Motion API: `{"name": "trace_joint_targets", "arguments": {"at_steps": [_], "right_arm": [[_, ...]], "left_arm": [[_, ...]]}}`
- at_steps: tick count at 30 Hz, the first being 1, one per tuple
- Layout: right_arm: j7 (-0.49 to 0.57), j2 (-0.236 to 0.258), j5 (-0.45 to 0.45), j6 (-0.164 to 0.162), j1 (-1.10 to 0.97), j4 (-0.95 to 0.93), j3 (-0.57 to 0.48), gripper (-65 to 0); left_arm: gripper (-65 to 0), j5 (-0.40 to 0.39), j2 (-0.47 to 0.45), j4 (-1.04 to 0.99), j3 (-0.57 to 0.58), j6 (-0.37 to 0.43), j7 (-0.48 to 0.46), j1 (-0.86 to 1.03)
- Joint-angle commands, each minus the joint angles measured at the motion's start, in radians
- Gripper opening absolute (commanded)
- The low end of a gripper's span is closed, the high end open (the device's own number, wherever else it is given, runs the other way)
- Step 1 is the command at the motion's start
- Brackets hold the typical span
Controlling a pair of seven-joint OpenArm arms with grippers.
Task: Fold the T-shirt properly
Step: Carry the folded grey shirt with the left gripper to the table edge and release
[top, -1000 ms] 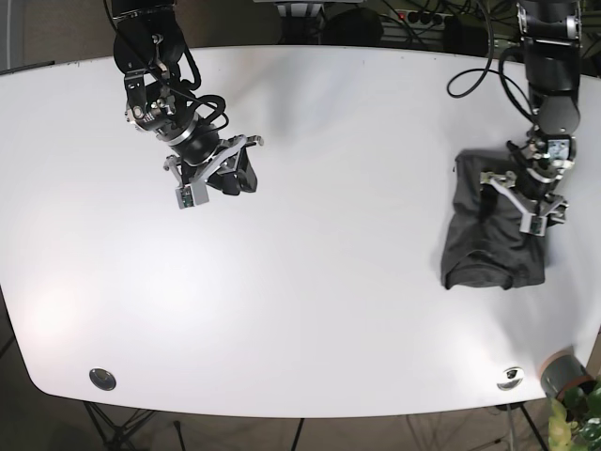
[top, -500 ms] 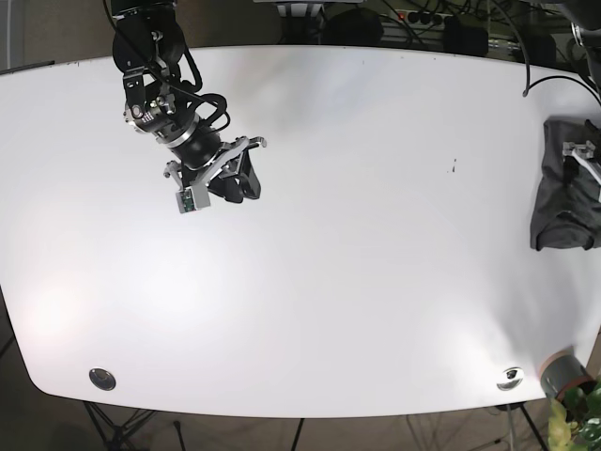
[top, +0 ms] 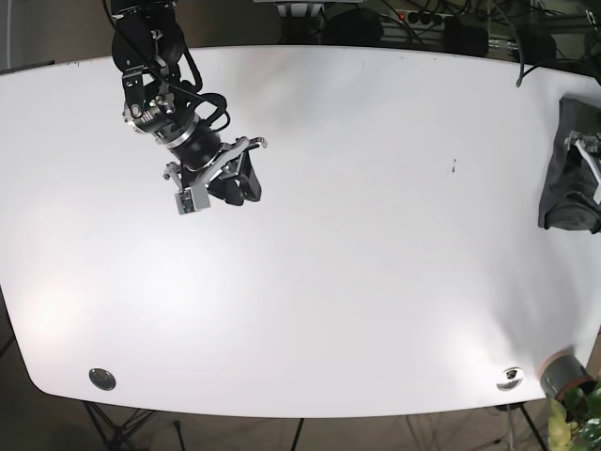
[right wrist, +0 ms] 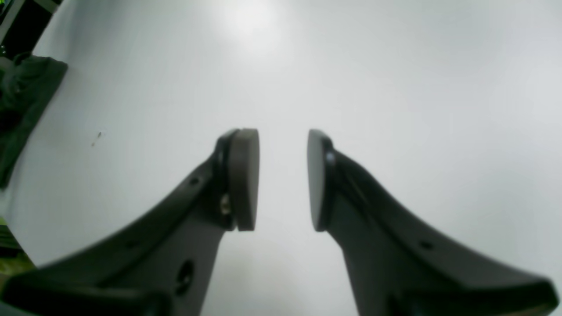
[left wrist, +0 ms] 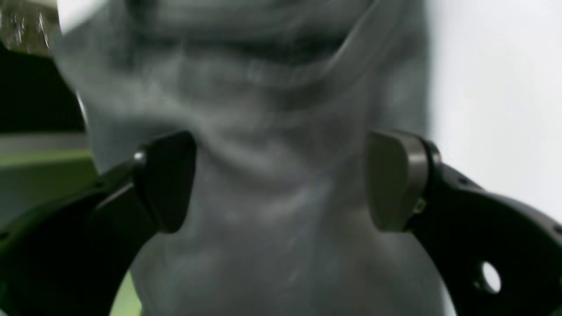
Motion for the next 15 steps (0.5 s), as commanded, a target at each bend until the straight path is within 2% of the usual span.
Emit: {"name": "trace_joint_targets", "arguments": {"at_steps": [1, 4, 9, 12, 15], "right_arm": [[0.028, 0.004, 0.003, 0.008, 0.005, 0.036, 0.005, -47.7], [0.03, 0.013, -0.064, 0.008, -0.015, 0.065, 0.002, -47.7], [0.031, -0.011, -0.204, 0.007, -0.05, 0.108, 0.005, -47.7], [0.05, -0.013, -0.256, 0.007, -0.075, 0.12, 0.005, -47.7], [0.108, -0.011, -0.281, 0.005, -0.112, 0.123, 0.006, -47.7]], "left_arm": [[-11.1, -0.027, -0.04, 0.104, -0.053, 0.009, 0.028, 0.018], [-11.2, -0.038, 0.016, 0.271, -0.125, 0.011, 0.04, 0.079], [-11.2, -0.033, 0.157, 0.543, -0.239, 0.012, 0.042, 0.181], [-11.2, 0.027, 0.264, 0.661, -0.263, 0.012, 0.046, 0.196], [-11.4, 0.127, 0.393, 0.759, -0.265, 0.012, 0.048, 0.197]]}}
